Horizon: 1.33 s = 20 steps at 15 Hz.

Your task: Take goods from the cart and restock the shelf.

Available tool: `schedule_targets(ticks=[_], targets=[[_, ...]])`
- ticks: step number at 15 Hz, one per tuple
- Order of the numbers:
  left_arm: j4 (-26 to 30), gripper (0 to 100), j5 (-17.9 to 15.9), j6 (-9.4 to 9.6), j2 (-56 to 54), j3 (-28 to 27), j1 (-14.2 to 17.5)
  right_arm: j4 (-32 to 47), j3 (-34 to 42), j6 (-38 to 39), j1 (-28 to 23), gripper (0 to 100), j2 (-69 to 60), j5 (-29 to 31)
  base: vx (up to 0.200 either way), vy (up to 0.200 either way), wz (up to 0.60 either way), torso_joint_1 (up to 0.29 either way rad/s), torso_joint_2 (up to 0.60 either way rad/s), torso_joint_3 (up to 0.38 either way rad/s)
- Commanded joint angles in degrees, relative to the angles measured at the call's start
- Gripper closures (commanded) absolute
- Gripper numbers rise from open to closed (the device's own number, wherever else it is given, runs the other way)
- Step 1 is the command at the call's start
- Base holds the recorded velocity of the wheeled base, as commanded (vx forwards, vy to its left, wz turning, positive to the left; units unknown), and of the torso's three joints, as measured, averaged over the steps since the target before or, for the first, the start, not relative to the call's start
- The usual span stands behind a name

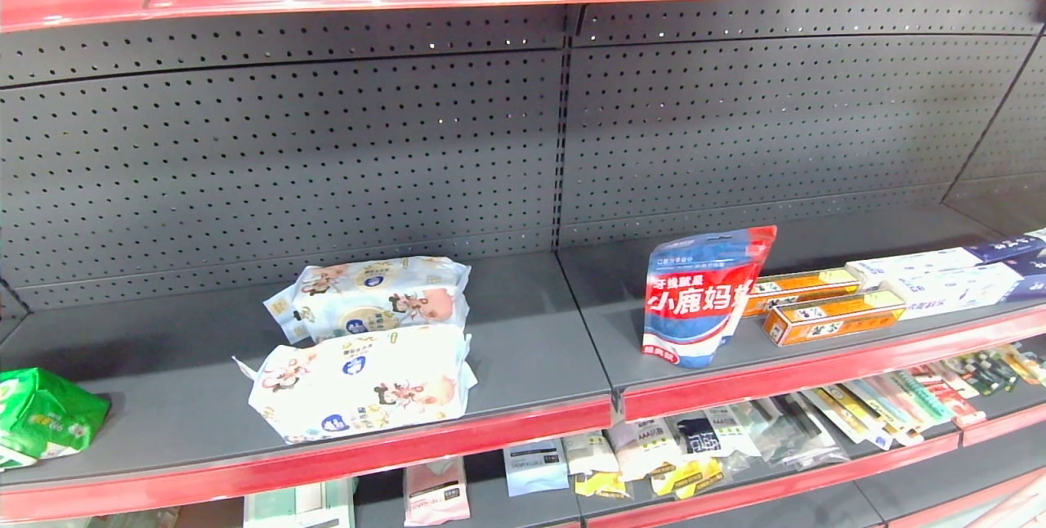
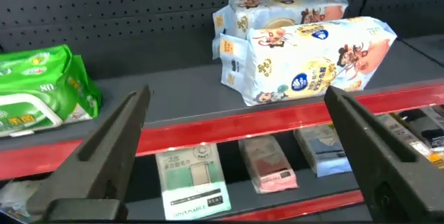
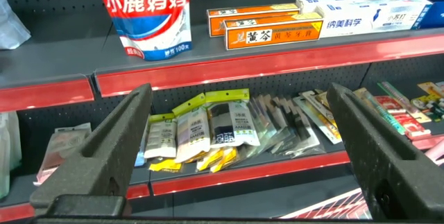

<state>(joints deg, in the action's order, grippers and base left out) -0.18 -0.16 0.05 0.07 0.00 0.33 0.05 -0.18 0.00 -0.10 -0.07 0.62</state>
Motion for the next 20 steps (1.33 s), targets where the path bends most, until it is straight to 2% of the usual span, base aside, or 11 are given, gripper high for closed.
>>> schedule_targets(ticks=[1, 3, 12, 20], targets=[[0.0, 0, 0.2, -0.14, -0.1, 0.0, 0.0, 0.0, 0.0, 0.0, 0.0, 0, 0.1, 0.0, 0.0, 0.0, 0.0, 0.0, 0.0, 0.0], [0.0, 0, 0.2, -0.14, -0.1, 0.0, 0.0, 0.0, 0.0, 0.0, 0.0, 0, 0.1, 0.0, 0.0, 0.0, 0.0, 0.0, 0.0, 0.0], [0.0, 0, 0.2, -0.14, -0.1, 0.0, -0.1, 0.0, 0.0, 0.1, 0.0, 0, 0.1, -0.1, 0.0, 0.0, 0.6, 0.003, 0.0, 0.002], [0.0, 0, 0.2, -0.14, -0.1, 0.0, -0.1, 0.0, 0.0, 0.2, 0.0, 0, 0.1, -0.1, 0.0, 0.0, 0.0, 0.0, 0.0, 0.0]])
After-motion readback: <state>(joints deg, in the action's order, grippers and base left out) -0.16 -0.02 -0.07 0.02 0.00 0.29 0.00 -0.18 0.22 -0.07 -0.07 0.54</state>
